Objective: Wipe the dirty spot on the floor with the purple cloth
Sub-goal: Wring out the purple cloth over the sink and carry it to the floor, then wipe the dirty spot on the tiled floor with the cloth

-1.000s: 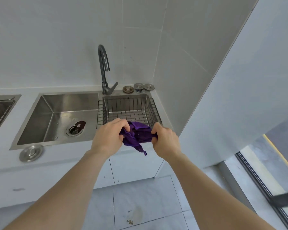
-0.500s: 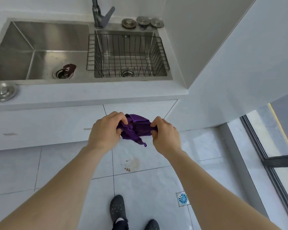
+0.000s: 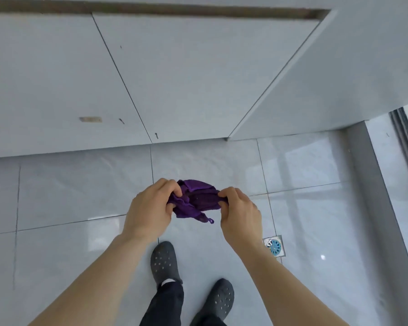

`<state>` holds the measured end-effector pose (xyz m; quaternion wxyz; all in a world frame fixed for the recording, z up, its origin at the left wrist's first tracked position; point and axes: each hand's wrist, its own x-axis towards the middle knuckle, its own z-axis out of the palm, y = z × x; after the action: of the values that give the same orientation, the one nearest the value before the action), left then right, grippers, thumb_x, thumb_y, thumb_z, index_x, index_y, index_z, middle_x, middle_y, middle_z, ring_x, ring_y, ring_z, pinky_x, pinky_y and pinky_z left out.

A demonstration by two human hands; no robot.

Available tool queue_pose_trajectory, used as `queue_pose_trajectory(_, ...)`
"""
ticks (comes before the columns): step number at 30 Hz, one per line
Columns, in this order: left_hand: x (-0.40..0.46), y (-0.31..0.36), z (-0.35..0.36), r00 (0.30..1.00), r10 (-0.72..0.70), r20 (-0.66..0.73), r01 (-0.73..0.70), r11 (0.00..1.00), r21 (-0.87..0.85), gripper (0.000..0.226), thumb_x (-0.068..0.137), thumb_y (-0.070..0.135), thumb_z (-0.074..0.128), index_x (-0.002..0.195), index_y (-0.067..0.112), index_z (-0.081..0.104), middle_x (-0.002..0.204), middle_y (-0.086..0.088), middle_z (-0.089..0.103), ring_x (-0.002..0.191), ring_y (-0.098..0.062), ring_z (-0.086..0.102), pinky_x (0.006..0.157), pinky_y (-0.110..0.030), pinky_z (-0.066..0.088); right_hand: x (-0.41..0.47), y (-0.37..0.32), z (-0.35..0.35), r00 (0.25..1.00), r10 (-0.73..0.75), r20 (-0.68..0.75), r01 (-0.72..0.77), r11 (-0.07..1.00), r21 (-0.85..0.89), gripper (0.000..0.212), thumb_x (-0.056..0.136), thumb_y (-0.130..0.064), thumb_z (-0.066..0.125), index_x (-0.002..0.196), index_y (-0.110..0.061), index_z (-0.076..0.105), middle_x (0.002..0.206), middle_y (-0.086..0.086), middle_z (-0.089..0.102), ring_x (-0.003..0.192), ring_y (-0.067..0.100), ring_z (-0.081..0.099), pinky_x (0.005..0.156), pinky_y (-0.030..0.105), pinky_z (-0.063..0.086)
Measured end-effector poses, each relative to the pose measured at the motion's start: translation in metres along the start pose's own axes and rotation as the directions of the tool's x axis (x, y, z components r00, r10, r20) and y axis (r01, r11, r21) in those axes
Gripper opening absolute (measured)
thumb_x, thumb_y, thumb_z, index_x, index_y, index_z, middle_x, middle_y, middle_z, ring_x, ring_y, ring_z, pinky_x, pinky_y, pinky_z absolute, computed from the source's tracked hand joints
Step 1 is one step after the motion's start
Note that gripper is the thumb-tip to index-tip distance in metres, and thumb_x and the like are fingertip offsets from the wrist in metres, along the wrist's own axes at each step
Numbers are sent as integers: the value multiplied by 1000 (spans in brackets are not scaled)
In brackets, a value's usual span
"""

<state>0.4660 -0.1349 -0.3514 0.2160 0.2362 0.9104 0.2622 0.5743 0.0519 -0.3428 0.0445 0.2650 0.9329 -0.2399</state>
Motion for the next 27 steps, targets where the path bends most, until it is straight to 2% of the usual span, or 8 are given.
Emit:
queue_pose_trajectory(6, 10, -87, 110, 998, 13, 65, -16, 999, 36, 35, 82, 2, 72, 101, 29, 62, 103, 16, 62, 65, -10, 43, 64, -27, 38, -3, 54, 136, 999, 20, 34, -19, 999, -35, 22, 88, 1, 65, 101, -16, 58, 96, 0, 64, 76, 29, 59, 58, 34, 37)
queue_pose_trajectory(11, 10, -154, 202, 996, 23, 91, -29, 998, 57, 34, 80, 4, 75, 100, 28, 62, 102, 15, 62, 68, -10, 41, 57, -18, 29, 0, 106, 239, 997, -2, 71, 5, 999, -50, 25, 85, 2, 64, 101, -16, 57, 97, 0, 59, 75, 28, 57, 58, 33, 37)
queue_pose_trajectory(18, 28, -226, 309, 996, 37, 86, -43, 997, 66, 36, 79, 10, 79, 101, 31, 59, 103, 15, 61, 71, -8, 47, 59, -25, 43, 18, 168, 352, 998, -57, 18, 58, 996, -74, 28, 80, 4, 66, 97, -15, 57, 91, 0, 55, 73, 26, 54, 56, 31, 37)
queue_pose_trajectory(22, 42, -253, 348, 996, 64, 64, -68, 996, 64, 39, 78, 10, 78, 102, 33, 56, 102, 14, 61, 78, -14, 62, 57, -29, 51, 33, 188, 391, 993, -105, -58, 101, 993, -66, 28, 76, 4, 65, 95, -14, 56, 89, -1, 56, 77, 25, 53, 59, 32, 42)
queue_pose_trajectory(27, 59, -269, 377, 992, 129, -6, -128, 988, 91, 41, 72, 6, 78, 101, 29, 59, 105, 11, 64, 81, -17, 65, 66, -29, 54, 49, 205, 425, 984, -91, -151, 86, 995, -40, 29, 74, 4, 62, 94, -15, 55, 92, -2, 54, 82, 26, 52, 60, 35, 45)
